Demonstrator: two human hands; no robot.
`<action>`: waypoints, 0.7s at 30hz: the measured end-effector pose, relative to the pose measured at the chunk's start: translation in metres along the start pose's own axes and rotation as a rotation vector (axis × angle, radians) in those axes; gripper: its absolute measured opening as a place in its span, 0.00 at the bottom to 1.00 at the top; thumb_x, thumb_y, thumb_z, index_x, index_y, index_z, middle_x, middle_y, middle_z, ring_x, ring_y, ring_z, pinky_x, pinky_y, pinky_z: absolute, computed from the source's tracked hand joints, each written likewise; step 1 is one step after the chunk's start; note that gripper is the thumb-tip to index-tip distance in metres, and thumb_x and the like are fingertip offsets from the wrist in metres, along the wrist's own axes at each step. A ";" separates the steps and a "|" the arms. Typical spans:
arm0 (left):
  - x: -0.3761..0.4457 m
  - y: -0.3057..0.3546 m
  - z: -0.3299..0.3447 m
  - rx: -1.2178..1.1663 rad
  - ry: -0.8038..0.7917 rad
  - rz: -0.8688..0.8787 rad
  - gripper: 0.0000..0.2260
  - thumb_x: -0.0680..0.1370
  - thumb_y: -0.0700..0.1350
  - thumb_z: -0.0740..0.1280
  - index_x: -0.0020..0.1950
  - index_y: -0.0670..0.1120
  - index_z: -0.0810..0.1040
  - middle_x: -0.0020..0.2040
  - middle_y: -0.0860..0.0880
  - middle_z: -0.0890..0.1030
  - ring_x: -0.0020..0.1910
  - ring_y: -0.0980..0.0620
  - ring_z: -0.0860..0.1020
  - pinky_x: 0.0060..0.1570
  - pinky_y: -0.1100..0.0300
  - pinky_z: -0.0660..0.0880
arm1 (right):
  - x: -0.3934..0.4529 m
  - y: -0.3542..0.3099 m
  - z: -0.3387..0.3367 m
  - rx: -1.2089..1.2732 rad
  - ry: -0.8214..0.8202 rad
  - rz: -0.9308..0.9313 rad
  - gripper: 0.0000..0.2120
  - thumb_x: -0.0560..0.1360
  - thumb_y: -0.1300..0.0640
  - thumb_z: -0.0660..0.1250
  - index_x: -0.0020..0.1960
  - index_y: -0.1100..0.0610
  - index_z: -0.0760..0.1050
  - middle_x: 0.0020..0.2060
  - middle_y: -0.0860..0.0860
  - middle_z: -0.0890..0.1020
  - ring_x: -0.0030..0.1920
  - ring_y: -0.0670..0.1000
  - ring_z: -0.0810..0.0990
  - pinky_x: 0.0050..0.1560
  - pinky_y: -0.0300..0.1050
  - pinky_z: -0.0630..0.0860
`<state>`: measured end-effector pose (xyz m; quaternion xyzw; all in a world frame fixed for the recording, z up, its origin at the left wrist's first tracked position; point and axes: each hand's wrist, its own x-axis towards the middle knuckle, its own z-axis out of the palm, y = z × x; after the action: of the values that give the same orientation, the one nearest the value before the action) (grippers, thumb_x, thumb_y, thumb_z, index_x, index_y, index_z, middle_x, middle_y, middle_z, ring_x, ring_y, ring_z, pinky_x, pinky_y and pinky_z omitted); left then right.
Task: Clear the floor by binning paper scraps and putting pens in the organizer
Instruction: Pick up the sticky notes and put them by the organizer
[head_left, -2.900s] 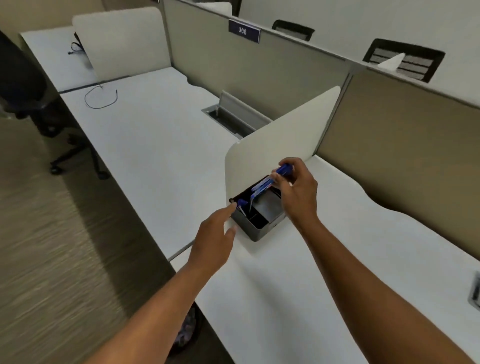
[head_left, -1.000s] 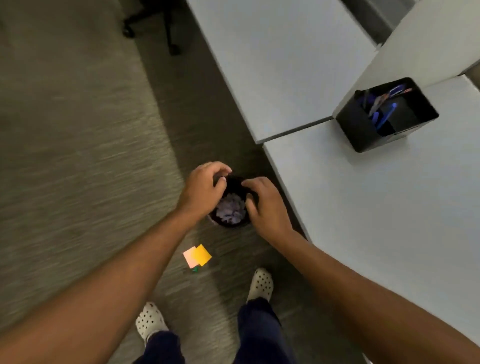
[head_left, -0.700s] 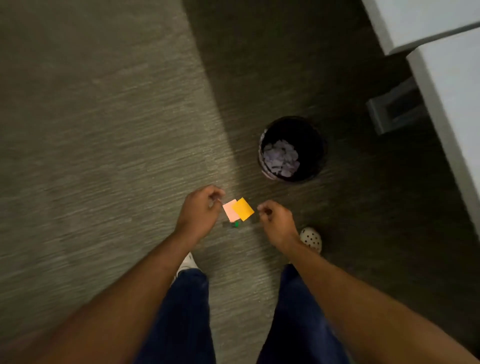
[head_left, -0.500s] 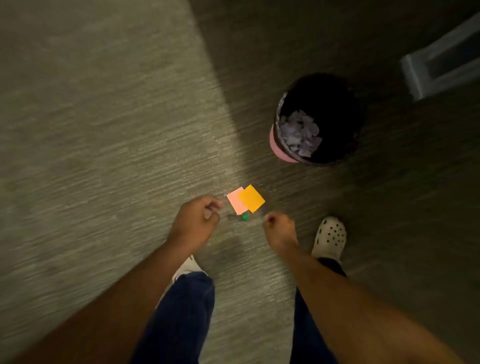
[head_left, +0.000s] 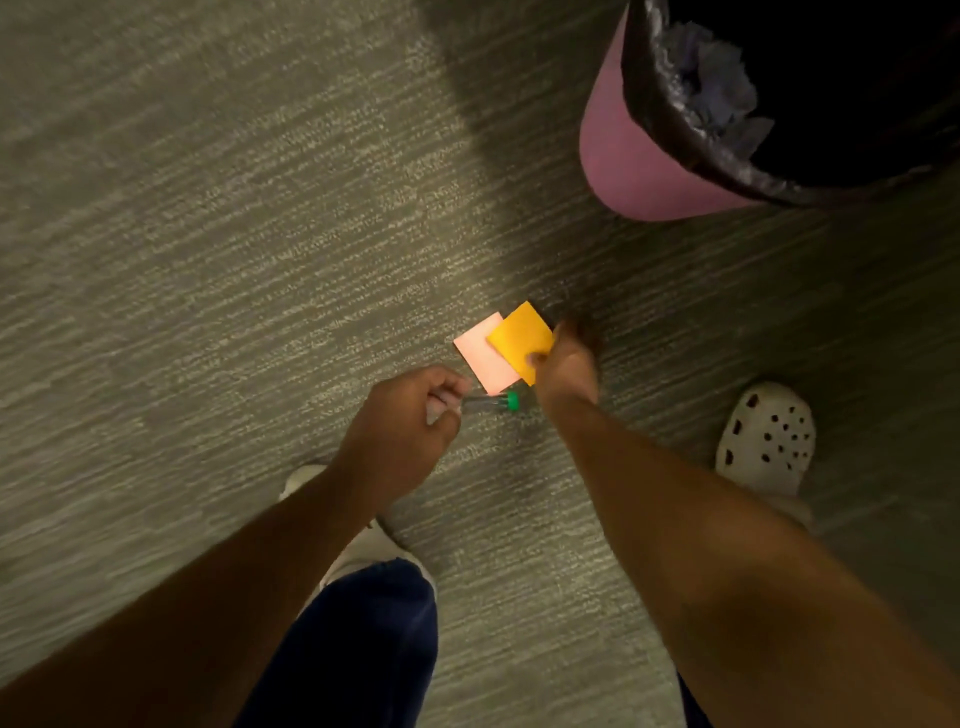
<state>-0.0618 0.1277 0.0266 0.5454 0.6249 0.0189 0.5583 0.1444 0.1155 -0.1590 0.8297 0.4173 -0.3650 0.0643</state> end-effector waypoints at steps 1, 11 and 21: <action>0.000 -0.001 0.001 0.019 -0.016 0.001 0.11 0.77 0.36 0.70 0.57 0.48 0.82 0.50 0.52 0.84 0.50 0.55 0.82 0.54 0.54 0.80 | -0.004 0.002 0.000 0.013 0.012 -0.012 0.20 0.75 0.54 0.74 0.64 0.58 0.75 0.64 0.63 0.77 0.64 0.65 0.76 0.61 0.57 0.76; 0.035 0.026 -0.010 0.661 0.021 0.085 0.17 0.80 0.46 0.68 0.69 0.53 0.74 0.61 0.44 0.82 0.58 0.40 0.80 0.54 0.49 0.77 | -0.047 -0.059 -0.097 0.524 -0.451 -0.506 0.09 0.66 0.59 0.81 0.45 0.55 0.85 0.41 0.56 0.86 0.39 0.50 0.81 0.42 0.45 0.79; 0.009 -0.018 -0.018 0.260 0.343 -0.138 0.08 0.84 0.49 0.60 0.54 0.45 0.74 0.42 0.41 0.82 0.40 0.38 0.82 0.39 0.48 0.76 | -0.016 -0.041 -0.016 -0.284 -0.111 -0.173 0.39 0.68 0.42 0.80 0.71 0.57 0.69 0.65 0.57 0.77 0.64 0.60 0.78 0.58 0.54 0.76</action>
<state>-0.0844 0.1375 0.0161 0.5576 0.7438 -0.0075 0.3685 0.1169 0.1377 -0.1283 0.7517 0.5305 -0.3518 0.1724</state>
